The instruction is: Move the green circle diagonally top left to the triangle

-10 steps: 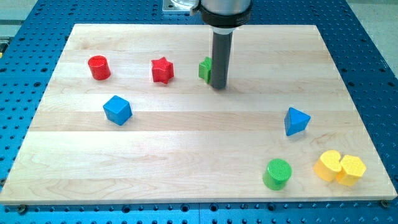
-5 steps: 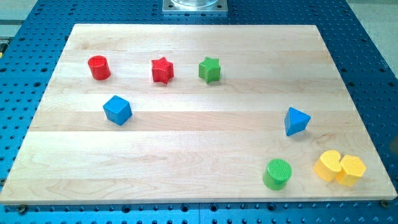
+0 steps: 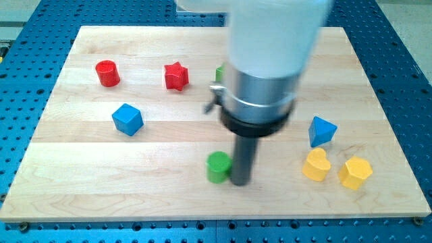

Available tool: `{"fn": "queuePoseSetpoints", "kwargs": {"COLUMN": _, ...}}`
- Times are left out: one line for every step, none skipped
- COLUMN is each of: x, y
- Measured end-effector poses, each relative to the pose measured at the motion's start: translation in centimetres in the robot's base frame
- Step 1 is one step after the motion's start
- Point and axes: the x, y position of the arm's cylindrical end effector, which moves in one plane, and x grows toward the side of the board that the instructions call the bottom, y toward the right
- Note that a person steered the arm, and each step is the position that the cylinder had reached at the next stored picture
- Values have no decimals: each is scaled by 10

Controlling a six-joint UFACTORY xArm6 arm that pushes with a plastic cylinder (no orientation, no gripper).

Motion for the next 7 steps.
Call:
{"fn": "queuePoseSetpoints", "kwargs": {"x": 18, "y": 4}}
{"fn": "queuePoseSetpoints", "kwargs": {"x": 32, "y": -75}}
{"fn": "queuePoseSetpoints", "kwargs": {"x": -8, "y": -91}}
{"fn": "queuePoseSetpoints", "kwargs": {"x": -15, "y": -55}}
{"fn": "queuePoseSetpoints", "kwargs": {"x": 22, "y": -58}}
{"fn": "queuePoseSetpoints", "kwargs": {"x": 16, "y": -26}}
{"fn": "queuePoseSetpoints", "kwargs": {"x": -52, "y": 15}}
